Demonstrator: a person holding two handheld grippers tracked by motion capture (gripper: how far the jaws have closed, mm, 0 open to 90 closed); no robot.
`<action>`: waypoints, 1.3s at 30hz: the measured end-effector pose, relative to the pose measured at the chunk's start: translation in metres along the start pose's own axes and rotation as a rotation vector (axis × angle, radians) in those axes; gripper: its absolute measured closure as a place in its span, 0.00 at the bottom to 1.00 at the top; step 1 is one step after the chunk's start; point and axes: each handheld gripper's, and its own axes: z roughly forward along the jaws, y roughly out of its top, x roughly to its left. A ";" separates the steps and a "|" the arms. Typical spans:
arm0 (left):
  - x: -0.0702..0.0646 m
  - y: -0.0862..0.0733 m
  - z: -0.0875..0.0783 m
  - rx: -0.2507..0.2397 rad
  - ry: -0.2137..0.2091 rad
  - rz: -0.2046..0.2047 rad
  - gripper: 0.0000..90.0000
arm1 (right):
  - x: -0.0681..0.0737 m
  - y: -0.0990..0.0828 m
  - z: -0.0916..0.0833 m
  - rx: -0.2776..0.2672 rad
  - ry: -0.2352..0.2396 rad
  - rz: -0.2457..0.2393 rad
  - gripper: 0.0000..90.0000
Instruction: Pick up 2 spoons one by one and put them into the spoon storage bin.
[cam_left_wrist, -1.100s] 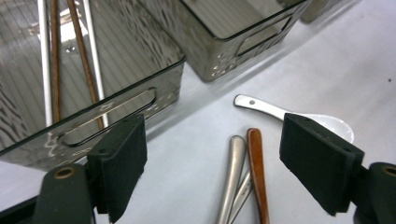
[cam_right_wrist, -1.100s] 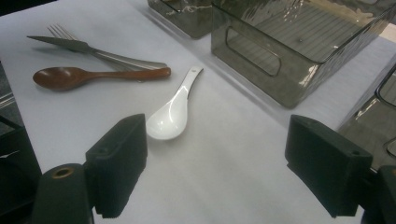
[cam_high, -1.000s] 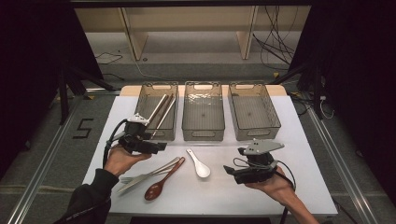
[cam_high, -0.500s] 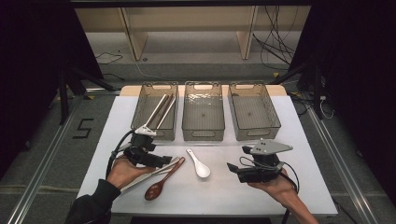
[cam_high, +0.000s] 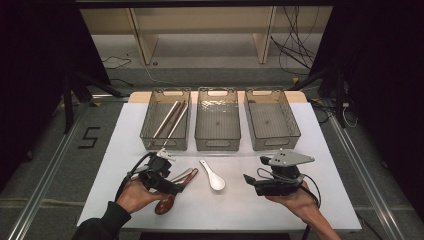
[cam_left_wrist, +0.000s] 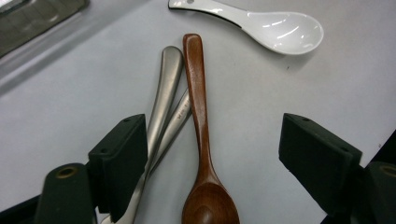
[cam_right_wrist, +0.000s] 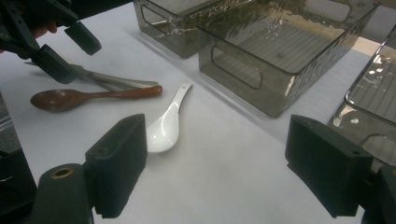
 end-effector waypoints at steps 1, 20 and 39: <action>-0.001 0.000 0.002 0.009 -0.001 -0.006 0.27 | 0.000 0.000 0.000 0.001 0.000 0.000 0.24; -0.004 -0.005 0.028 0.156 0.005 0.031 0.59 | 0.000 0.000 0.000 0.005 0.005 0.002 0.24; -0.001 -0.001 0.044 0.210 0.047 0.048 0.85 | 0.002 0.001 0.002 0.012 0.007 -0.005 0.25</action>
